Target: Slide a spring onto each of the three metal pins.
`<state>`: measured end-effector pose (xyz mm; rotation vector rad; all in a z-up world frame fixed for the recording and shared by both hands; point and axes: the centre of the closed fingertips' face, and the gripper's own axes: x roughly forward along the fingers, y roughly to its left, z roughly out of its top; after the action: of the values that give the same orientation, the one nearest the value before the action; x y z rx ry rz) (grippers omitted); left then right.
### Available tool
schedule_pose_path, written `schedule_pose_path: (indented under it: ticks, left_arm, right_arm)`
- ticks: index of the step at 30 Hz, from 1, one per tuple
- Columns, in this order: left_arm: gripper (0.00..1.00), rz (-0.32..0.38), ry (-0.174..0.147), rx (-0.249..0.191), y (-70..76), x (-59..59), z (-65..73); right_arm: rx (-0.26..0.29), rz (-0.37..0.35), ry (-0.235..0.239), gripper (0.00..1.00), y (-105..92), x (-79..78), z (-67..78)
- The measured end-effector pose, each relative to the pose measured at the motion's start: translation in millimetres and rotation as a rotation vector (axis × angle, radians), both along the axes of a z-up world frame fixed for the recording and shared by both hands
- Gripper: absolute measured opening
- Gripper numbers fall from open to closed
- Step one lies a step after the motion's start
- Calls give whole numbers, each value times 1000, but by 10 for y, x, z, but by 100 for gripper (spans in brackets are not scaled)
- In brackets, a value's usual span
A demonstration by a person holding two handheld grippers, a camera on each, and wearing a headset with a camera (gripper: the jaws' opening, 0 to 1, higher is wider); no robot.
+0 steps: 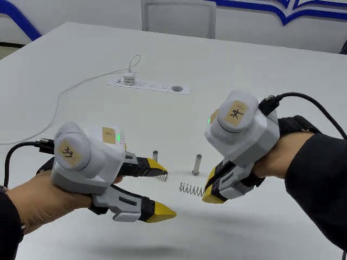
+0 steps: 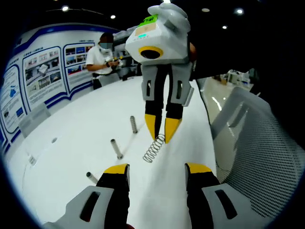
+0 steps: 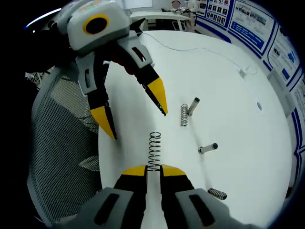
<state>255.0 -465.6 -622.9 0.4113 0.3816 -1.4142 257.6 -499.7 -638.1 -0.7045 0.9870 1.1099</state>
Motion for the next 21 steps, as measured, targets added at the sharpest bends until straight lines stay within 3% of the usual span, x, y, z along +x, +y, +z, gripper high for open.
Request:
schedule_pose_path:
  ticks: [21]
  left_arm:
    - [19,-77,-58,-1,-115,-112,-28]
  right_arm:
    - [-25,70,37,11,91,-199,63]
